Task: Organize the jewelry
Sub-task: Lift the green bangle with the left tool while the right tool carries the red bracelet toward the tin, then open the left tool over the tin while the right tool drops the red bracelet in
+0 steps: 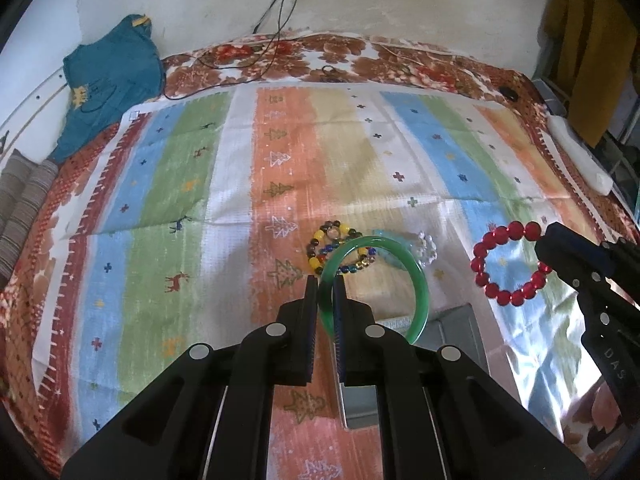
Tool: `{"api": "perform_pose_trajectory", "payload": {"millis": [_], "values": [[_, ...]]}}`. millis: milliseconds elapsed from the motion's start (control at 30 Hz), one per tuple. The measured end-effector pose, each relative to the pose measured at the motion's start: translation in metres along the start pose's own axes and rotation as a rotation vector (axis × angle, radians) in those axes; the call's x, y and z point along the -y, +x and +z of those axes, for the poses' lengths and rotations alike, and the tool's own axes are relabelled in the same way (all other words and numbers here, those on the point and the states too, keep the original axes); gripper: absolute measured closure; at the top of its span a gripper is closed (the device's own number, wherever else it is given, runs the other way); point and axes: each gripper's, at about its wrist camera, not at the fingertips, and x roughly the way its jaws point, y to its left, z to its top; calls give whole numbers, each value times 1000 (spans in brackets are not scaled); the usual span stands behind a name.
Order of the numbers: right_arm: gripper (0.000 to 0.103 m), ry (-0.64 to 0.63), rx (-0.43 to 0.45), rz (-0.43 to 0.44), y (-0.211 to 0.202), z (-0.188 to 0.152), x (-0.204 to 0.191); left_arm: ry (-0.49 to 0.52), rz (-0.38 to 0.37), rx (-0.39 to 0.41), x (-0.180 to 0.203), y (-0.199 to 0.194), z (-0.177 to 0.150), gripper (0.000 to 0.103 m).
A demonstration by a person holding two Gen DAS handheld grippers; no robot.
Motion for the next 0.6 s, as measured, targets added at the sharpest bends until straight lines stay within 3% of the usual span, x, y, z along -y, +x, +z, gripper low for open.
{"api": "perform_pose_trajectory", "payload": {"millis": [600], "values": [[89,-2,-32,57,-20,-29,-20,54,-4,-31,16,-17,-35,96]]}}
